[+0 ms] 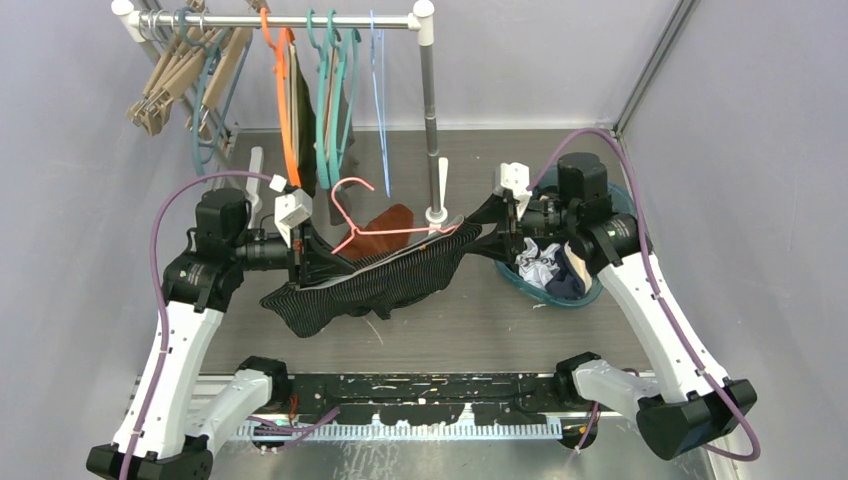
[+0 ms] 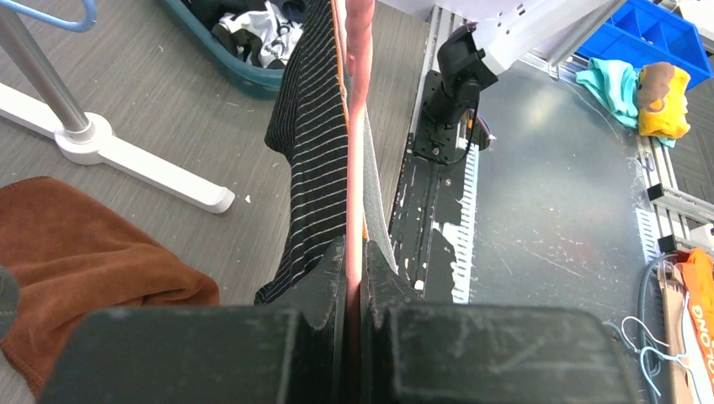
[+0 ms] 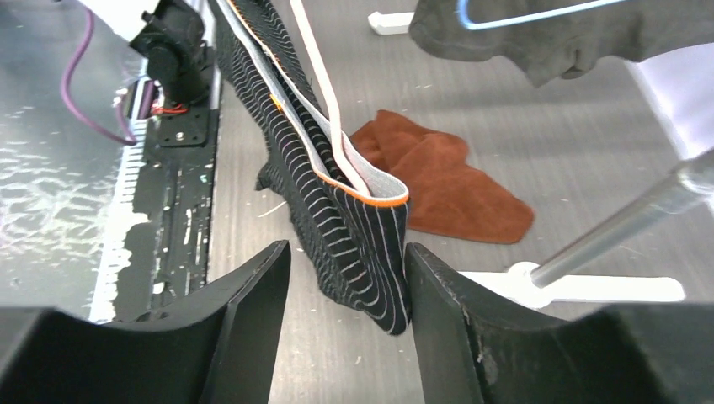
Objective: Remove the underwear clipped to the hanger
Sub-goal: Remove the underwear from the hanger.
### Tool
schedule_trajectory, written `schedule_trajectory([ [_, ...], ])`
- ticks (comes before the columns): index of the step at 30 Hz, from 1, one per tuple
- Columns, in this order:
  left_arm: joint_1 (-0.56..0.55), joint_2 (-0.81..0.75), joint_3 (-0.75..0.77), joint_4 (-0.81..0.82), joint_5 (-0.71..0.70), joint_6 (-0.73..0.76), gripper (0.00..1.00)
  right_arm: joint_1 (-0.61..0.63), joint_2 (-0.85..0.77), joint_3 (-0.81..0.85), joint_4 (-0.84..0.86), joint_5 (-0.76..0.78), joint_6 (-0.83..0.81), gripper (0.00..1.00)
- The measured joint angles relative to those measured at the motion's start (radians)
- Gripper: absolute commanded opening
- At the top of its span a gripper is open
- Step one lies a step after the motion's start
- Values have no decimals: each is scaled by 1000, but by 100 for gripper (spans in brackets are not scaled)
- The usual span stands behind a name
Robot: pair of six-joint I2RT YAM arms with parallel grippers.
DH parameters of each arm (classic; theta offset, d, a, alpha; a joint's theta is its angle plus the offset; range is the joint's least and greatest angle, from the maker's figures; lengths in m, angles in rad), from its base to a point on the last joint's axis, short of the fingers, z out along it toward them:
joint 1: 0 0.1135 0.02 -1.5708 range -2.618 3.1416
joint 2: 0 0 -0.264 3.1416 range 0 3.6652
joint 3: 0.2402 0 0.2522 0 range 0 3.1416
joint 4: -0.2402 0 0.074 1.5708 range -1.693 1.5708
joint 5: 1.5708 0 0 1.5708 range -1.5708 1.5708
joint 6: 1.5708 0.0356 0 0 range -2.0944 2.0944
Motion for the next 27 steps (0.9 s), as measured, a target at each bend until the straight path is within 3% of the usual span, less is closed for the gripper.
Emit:
schedule_trajectory([
  [14,0,-22,-34,-42,-5,57,0,38,47,0,-29,-64,9,37],
  [20,0,-30,-43,-60,-6,80,0,38,47,-10,17,-85,49,20],
  [23,0,-33,-47,-66,-12,85,0,38,45,-28,35,-96,63,2],
  [27,7,-34,-49,-70,-36,97,0,36,32,-64,47,-119,68,1],
])
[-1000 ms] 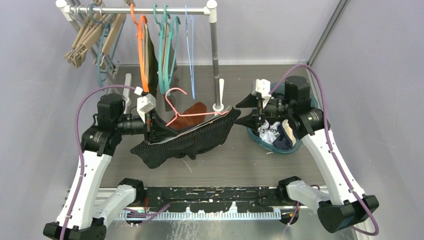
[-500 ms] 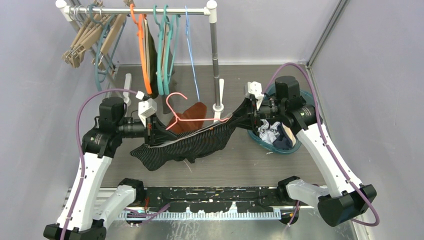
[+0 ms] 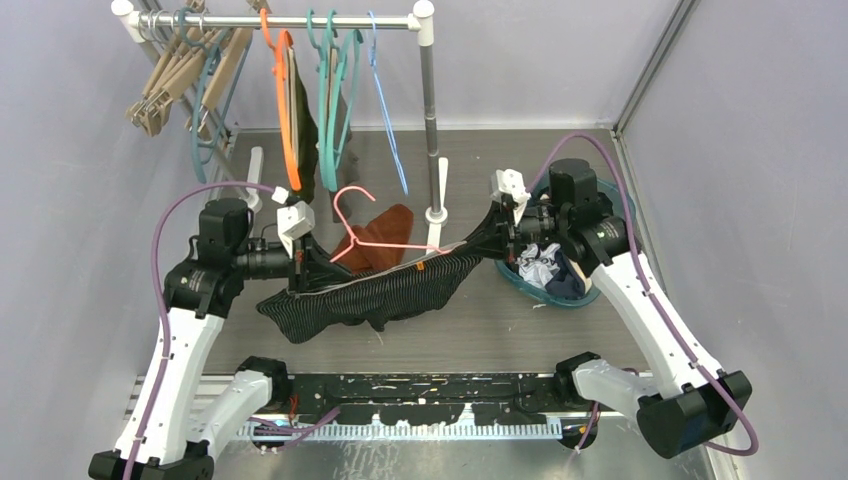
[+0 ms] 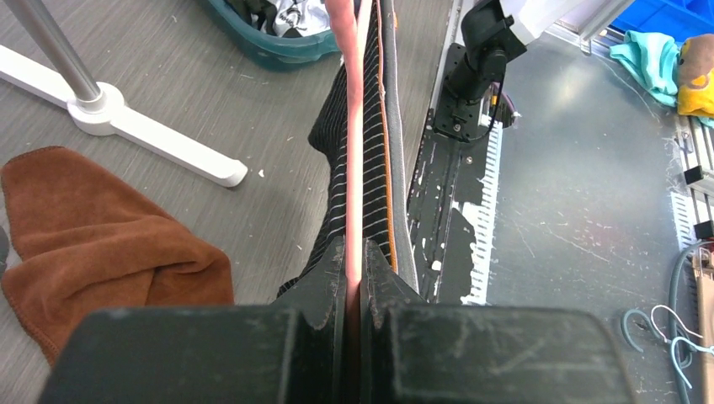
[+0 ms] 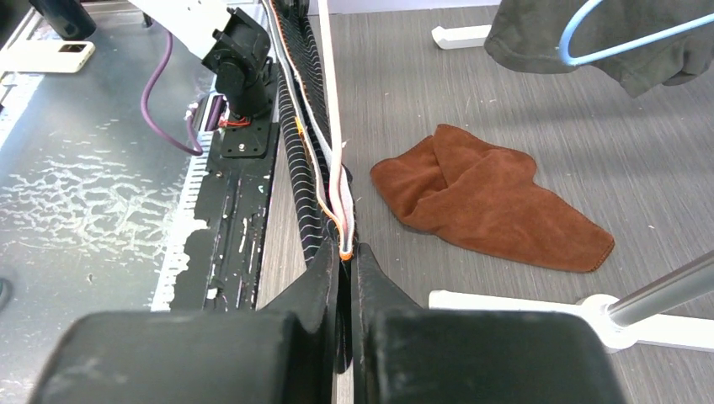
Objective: Remove the underwear clipped to the hanger
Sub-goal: Remove the underwear from the hanger.
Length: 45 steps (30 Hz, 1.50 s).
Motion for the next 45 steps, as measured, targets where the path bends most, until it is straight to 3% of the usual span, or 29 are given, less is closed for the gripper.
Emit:
schedule_trajectory([
  [10,-2,-4,-8,-8,11,59,0,-100,-138,-129,114,-71,37,1],
  [18,8,-4,-8,-54,25,149,0,-148,-174,-143,88,-67,-2,1],
  [33,71,-48,-7,-135,60,254,0,-242,-194,-168,11,111,-36,1],
  [45,79,-46,-7,-137,77,269,0,-243,-194,-175,-5,101,-35,1],
])
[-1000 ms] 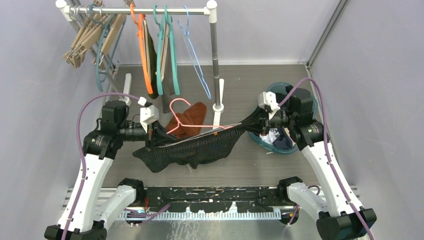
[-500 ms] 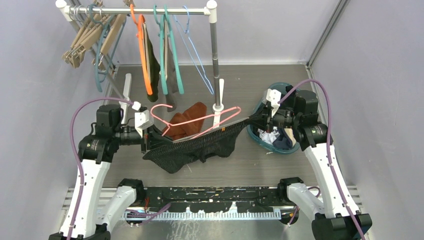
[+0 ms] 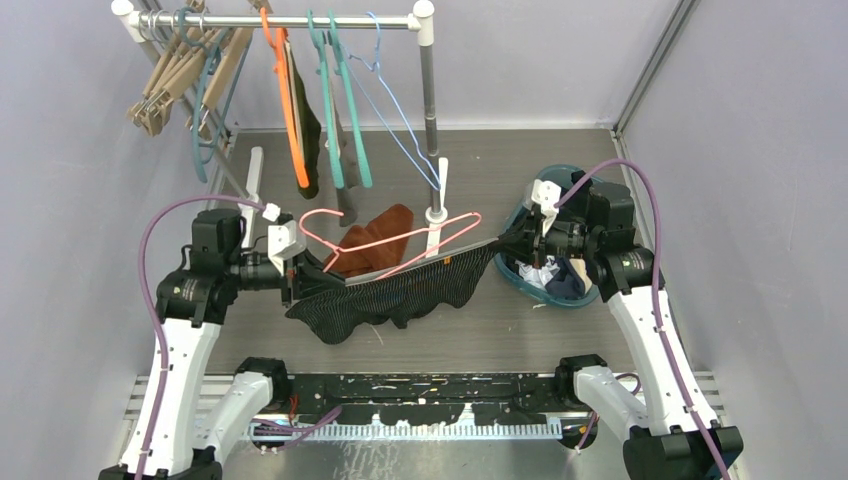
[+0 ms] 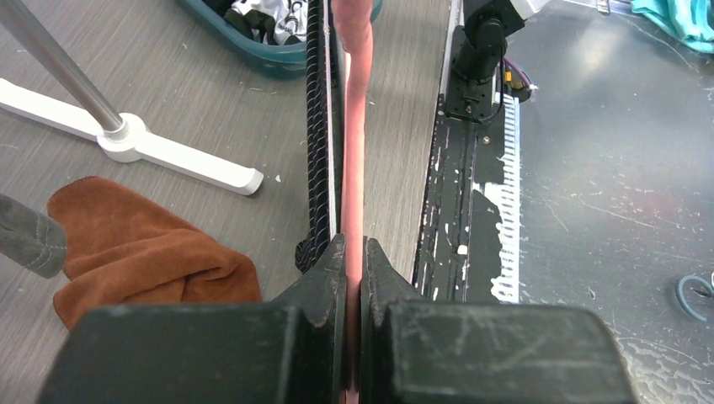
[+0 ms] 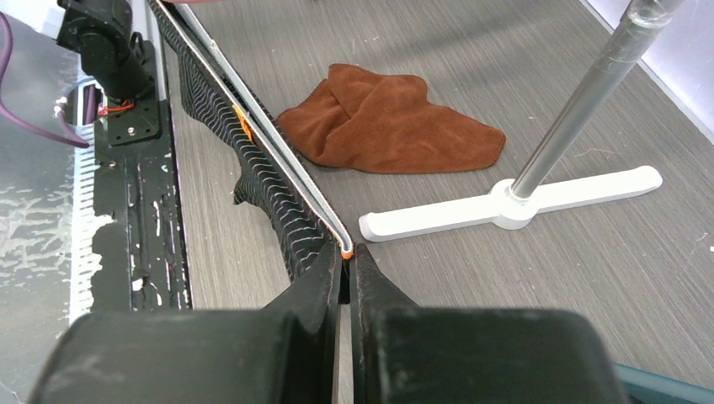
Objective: Remove the underwear clipped to the hanger
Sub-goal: Remove the underwear from the hanger.
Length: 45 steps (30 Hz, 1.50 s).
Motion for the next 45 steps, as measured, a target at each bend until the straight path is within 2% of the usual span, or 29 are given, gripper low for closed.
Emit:
schedule_trajectory([
  [9,-23,65,14,3,-47,-29,0,-5,0,-19,-11,-43,-23,3],
  [16,-204,202,126,5,-228,-66,0,-17,0,-47,-13,-42,-38,8],
  [24,-382,336,297,7,-414,-134,0,-35,-13,-80,-10,30,-48,16],
  [27,-406,370,338,0,-459,-144,0,-40,-20,-80,1,59,-43,26],
  [31,-412,381,369,-41,-514,-154,0,-48,-21,-80,7,97,-39,46],
  [37,-418,381,399,-85,-552,-153,0,-51,-22,-80,10,128,-42,56],
  [45,-446,394,399,-119,-571,-129,0,-51,-9,-57,-9,136,-50,74],
])
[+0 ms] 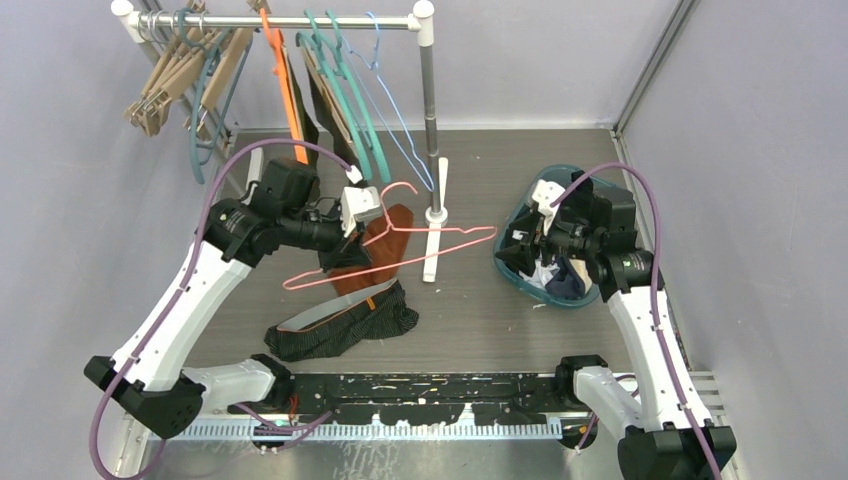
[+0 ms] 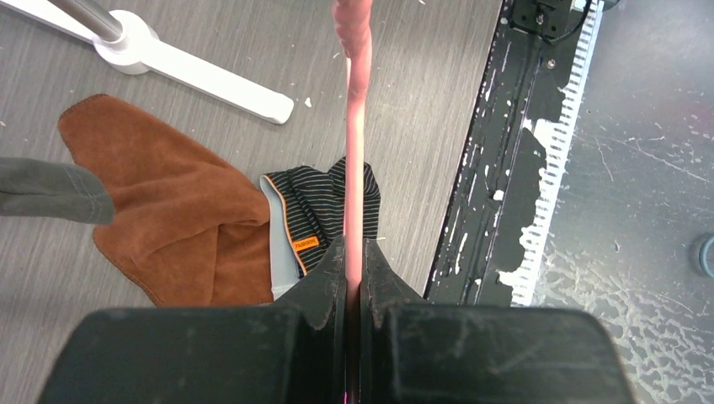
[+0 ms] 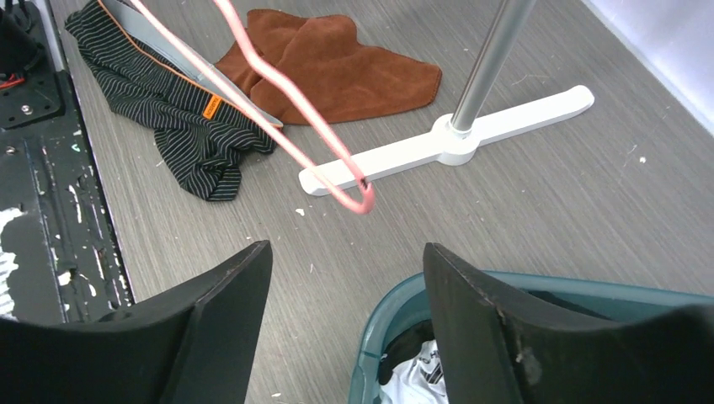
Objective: Remove the underwear clipped to the hanger
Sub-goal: Remove the underwear from the hanger, then place the hanger at the clothesline.
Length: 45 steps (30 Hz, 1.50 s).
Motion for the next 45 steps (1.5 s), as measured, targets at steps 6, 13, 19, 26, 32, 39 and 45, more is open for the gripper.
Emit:
schedule_trajectory([
  [6,-12,2,-13,-15,-16,16,0,0,23,58,-49,-3,-55,81],
  [13,-12,-53,-67,-17,-70,31,0,0,23,56,-92,14,-104,82],
  [19,-12,-135,-83,-66,-141,74,0,0,21,-21,-75,22,-95,82],
  [26,11,-208,-87,-165,-240,133,0,0,21,-31,-61,27,-84,83],
  [32,63,-224,-87,-251,-299,160,0,0,21,-34,-55,27,-78,83],
  [39,111,-268,-87,-323,-430,150,0,0,21,-40,-55,27,-77,83],
  [45,230,-351,-100,-368,-528,128,0,2,21,-45,-55,27,-78,83],
])
